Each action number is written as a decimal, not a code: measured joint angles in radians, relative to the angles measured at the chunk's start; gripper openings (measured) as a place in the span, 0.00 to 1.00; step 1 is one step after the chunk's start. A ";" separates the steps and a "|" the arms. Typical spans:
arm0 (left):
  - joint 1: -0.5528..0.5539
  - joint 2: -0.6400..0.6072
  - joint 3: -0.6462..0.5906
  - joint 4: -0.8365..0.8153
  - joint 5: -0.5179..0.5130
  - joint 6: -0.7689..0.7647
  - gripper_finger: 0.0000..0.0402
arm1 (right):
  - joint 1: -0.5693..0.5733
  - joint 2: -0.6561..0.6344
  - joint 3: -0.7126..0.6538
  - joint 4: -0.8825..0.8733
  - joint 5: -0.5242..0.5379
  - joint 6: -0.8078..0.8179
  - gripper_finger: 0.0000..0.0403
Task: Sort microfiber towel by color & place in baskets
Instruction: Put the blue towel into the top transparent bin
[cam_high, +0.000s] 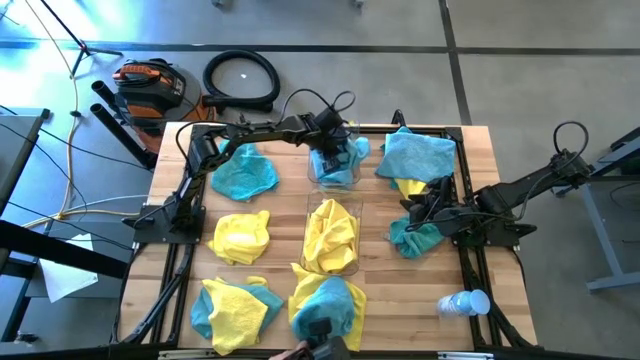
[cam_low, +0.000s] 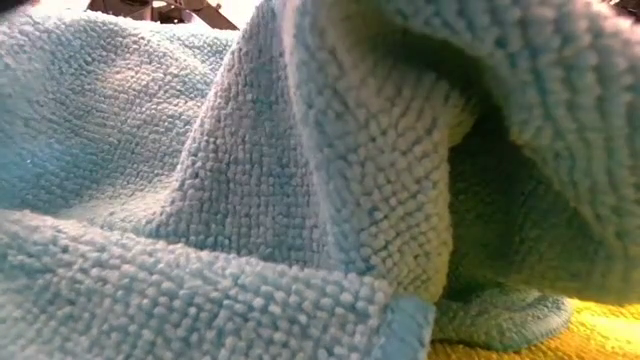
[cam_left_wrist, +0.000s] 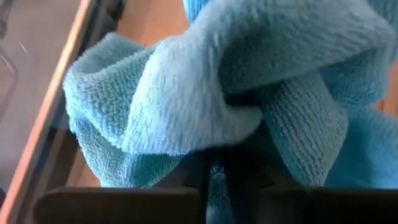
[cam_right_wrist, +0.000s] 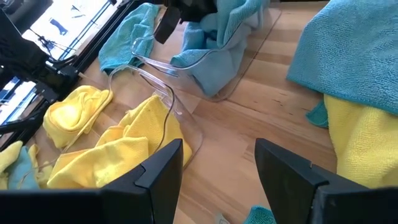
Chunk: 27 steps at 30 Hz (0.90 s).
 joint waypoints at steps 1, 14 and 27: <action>0.000 -0.005 0.000 -0.015 -0.002 0.000 0.14 | 0.000 0.000 0.000 0.000 0.000 0.000 0.49; -0.006 -0.228 -0.001 -0.067 -0.156 0.089 0.27 | 0.000 0.000 0.000 0.000 0.004 0.019 0.49; -0.046 -0.113 -0.001 0.146 0.076 0.185 0.26 | 0.000 0.000 0.000 0.002 0.012 0.023 0.49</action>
